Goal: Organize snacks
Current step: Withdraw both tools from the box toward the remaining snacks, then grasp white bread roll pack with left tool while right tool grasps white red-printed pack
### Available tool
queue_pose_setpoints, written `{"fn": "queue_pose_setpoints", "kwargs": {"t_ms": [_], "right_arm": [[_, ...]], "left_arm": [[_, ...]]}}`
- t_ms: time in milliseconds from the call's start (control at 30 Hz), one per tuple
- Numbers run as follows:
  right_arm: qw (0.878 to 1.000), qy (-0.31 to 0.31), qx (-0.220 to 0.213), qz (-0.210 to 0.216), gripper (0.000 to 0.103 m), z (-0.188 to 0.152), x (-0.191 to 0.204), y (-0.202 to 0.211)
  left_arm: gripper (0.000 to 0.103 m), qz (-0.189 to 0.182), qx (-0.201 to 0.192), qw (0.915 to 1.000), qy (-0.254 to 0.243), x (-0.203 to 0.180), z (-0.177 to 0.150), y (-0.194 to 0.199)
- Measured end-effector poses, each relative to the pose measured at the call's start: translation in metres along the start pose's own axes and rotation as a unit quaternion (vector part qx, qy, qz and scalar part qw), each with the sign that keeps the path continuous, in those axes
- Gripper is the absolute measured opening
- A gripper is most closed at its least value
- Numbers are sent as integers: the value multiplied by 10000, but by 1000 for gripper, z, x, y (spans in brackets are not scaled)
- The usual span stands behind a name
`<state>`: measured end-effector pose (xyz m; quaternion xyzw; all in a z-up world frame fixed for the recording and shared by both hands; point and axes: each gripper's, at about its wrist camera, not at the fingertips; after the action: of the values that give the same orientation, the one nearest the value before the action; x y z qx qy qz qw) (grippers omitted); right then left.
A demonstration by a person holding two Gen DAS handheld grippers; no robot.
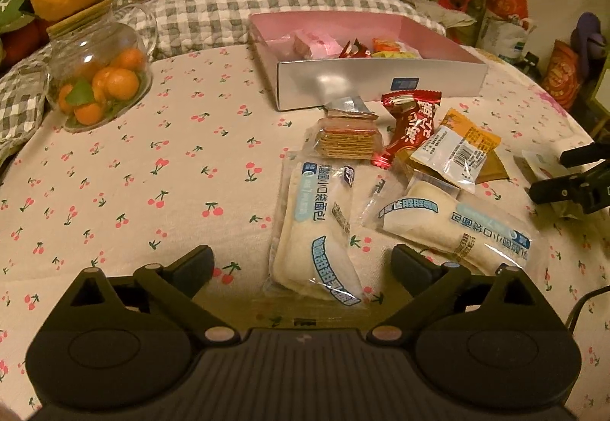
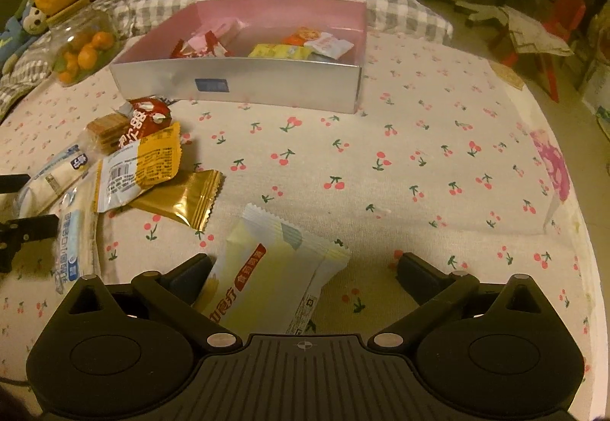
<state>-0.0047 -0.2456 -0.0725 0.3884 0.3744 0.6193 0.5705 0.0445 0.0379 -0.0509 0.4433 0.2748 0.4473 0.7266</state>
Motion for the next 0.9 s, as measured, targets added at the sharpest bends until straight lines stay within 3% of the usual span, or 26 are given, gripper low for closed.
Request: {"fn": "queue_pose_setpoints", "kwargs": {"t_ms": [267,433,633,767,900], "right_arm": [[9983,-364,442,-124,103,-5,4,6],[9978,-438,464,-154,101,-6,6,8],[9989,-297,339,-103,82,-8,14,15],[9995,-186,248,-26,56,-8,19,19],[9996,-184,209,-2,49,-7,19,20]], "left_arm": [[95,-6,59,10000,18,-2,3,1],[84,-17,43,10000,5,-5,5,2],[70,-25,31,10000,32,-7,7,4],[57,-26,20,9998,178,-4,8,6],[40,-71,20,9995,320,-1,9,8]]}}
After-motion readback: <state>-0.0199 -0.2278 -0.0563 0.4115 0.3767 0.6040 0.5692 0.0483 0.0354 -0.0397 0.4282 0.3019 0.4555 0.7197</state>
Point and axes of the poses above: each gripper's, at about its wrist camera, not at the fingertips, and y roughly against the way its jaws point, x to its left, z to its top, and after that the axes turned 15 degrees about x, right-handed
